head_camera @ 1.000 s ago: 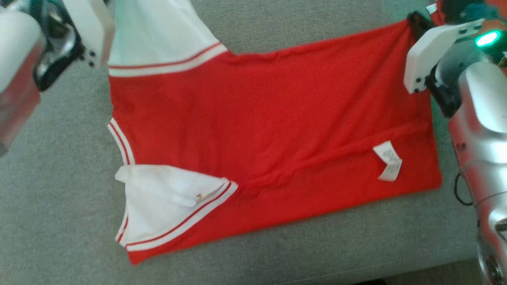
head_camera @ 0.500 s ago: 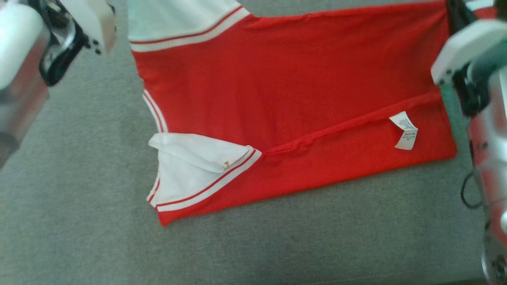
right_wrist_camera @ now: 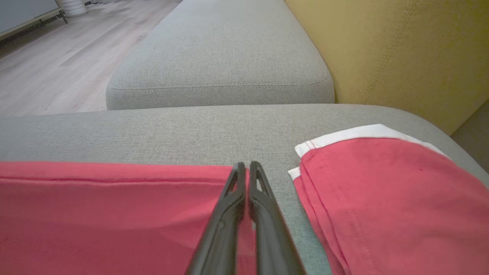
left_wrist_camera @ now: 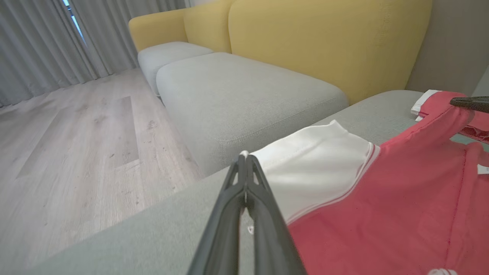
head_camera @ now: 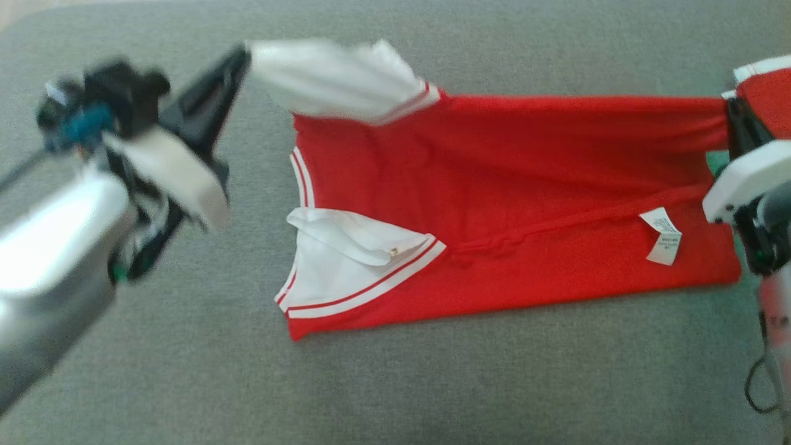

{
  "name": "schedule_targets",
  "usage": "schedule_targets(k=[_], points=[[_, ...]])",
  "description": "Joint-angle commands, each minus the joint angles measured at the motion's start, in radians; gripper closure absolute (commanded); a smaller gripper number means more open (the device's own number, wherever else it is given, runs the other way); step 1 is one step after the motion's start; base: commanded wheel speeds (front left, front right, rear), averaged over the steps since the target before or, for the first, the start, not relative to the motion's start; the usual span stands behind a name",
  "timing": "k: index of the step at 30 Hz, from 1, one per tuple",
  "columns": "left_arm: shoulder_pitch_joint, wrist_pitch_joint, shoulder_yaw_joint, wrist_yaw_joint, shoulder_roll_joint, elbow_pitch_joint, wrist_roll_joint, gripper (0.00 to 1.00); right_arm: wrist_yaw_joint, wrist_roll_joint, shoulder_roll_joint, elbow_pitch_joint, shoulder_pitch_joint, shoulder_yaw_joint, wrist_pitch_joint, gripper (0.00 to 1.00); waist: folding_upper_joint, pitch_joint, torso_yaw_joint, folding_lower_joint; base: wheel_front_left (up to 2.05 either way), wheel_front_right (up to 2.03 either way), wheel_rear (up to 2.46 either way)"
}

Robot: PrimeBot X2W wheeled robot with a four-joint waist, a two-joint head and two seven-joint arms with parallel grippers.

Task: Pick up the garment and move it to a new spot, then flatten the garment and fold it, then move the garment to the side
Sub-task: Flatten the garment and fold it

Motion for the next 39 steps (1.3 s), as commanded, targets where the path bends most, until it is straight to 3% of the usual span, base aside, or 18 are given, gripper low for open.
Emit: schedule_targets(k=[1,4,15,23,28,29,30,31,36,39], points=[[0.023,-0.017,0.043,0.044,0.075,-0.075,-0.015,1.00,-0.001,0.008,-0.024,-0.068,0.026,-0.001,0.013,1.00,-0.0001,-0.019,0.017,0.0002,0.00,0.00,0.00],[0.109,-0.030,0.035,0.099,0.111,-0.169,-0.034,1.00,-0.001,0.008,-0.035,-0.124,0.079,-0.022,0.036,1.00,-0.0001,-0.027,0.029,0.0002,0.00,0.00,0.00],[0.332,-0.094,0.006,0.220,0.161,-0.344,-0.091,1.00,-0.001,0.003,-0.029,-0.289,0.265,-0.106,0.113,1.00,-0.0001,-0.027,0.041,0.0002,0.00,0.00,0.00],[0.449,-0.118,-0.028,0.254,0.120,-0.358,-0.130,1.00,-0.001,-0.002,0.013,-0.358,0.368,-0.147,0.156,1.00,-0.0001,-0.021,0.035,0.0002,0.00,0.00,0.00],[0.497,-0.134,-0.037,0.242,0.064,-0.292,-0.155,1.00,-0.001,-0.004,0.027,-0.365,0.394,-0.153,0.165,1.00,-0.0001,-0.015,0.029,0.0002,0.00,0.00,0.00],[0.505,-0.138,-0.036,0.241,0.052,-0.275,-0.158,1.00,-0.001,-0.005,0.031,-0.366,0.395,-0.153,0.166,0.59,-0.0001,-0.016,0.027,0.0002,0.00,0.00,0.00],[0.517,-0.146,-0.036,0.245,0.031,-0.241,-0.157,0.36,-0.001,-0.005,0.038,-0.367,0.397,-0.160,0.159,0.00,-0.0001,-0.021,0.024,0.0002,0.00,0.00,0.00],[0.522,-0.150,-0.031,0.252,0.020,-0.226,-0.154,0.00,-0.001,-0.004,0.042,-0.369,0.400,-0.164,0.153,0.00,-0.0001,-0.026,0.023,0.0002,0.00,0.00,0.00],[0.560,-0.171,0.019,0.313,-0.029,-0.178,-0.103,0.00,-0.001,0.016,0.078,-0.387,0.441,-0.189,0.109,0.00,-0.0001,-0.072,0.025,0.0002,0.00,0.00,0.00],[0.601,-0.174,0.104,0.368,-0.071,-0.180,-0.015,0.00,-0.001,0.037,0.117,-0.407,0.483,-0.200,0.085,0.00,-0.0001,-0.106,0.030,0.0002,0.00,0.00,0.00]])
